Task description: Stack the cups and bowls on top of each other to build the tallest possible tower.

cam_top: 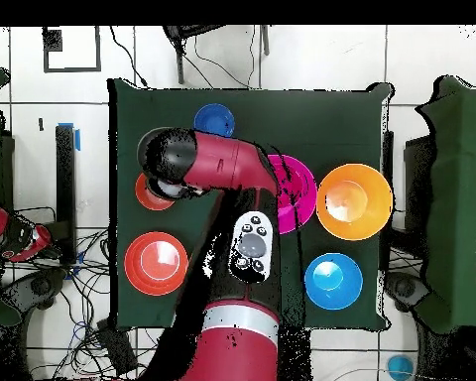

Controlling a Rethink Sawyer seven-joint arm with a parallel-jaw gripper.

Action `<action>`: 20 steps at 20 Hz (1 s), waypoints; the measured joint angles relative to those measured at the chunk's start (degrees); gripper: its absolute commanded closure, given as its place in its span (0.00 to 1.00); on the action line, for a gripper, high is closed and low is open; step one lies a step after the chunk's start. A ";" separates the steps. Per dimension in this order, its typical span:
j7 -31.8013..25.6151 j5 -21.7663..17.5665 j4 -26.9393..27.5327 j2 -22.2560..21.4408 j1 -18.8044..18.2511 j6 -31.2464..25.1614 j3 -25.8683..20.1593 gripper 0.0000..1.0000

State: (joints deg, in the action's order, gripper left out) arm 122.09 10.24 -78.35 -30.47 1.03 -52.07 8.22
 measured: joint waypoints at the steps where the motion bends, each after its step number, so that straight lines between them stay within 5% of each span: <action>1: 0.48 0.15 0.00 -0.03 0.42 0.00 0.45 0.00; 20: 8.81 4.66 -2.82 0.68 0.92 0.74 6.52 0.00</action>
State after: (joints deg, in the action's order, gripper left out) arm 130.90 14.91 -81.17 -29.79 1.95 -51.34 14.74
